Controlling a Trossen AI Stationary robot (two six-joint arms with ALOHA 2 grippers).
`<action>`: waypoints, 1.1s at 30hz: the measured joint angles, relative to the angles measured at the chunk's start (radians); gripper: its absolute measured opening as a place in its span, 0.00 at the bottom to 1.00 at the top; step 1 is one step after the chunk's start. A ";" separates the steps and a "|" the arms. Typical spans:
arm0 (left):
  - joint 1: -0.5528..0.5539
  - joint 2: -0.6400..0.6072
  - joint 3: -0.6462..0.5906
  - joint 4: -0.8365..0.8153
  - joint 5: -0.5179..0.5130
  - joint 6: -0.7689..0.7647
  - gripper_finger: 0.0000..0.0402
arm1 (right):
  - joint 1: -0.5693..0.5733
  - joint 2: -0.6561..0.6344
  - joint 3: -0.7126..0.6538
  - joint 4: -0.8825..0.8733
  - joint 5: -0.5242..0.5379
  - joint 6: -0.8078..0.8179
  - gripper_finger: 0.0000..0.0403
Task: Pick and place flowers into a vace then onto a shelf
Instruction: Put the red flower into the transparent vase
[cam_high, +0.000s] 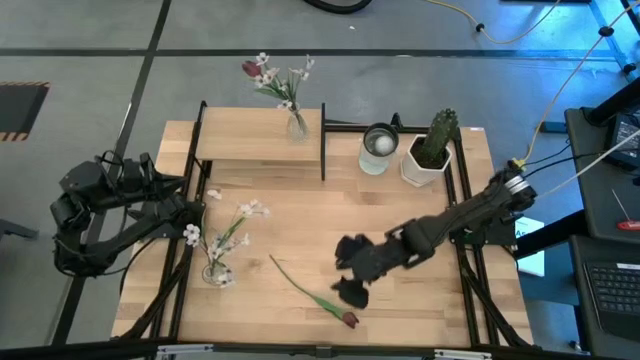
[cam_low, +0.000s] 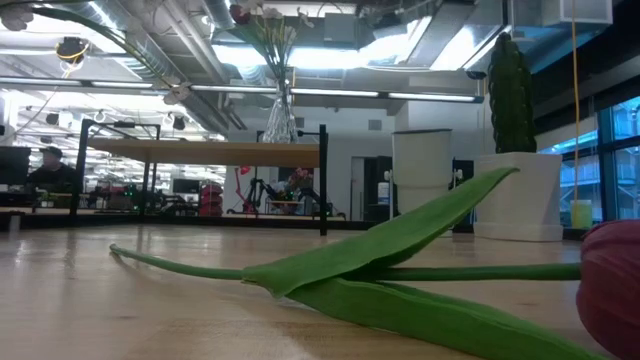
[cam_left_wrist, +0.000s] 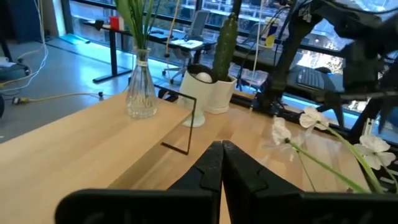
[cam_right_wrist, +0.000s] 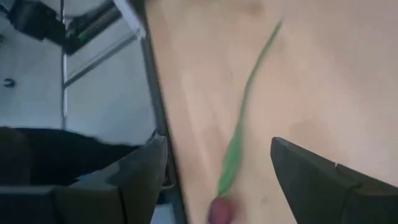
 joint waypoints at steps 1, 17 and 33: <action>0.000 0.000 0.000 0.000 0.001 0.000 0.01 | 0.011 0.021 0.011 -0.005 -0.016 0.021 0.71; 0.000 0.000 0.000 0.000 0.001 0.068 0.01 | 0.094 0.221 0.030 0.043 -0.083 0.095 0.71; 0.000 0.000 0.000 -0.009 0.000 0.112 0.01 | 0.099 0.267 0.030 0.206 -0.135 0.162 0.71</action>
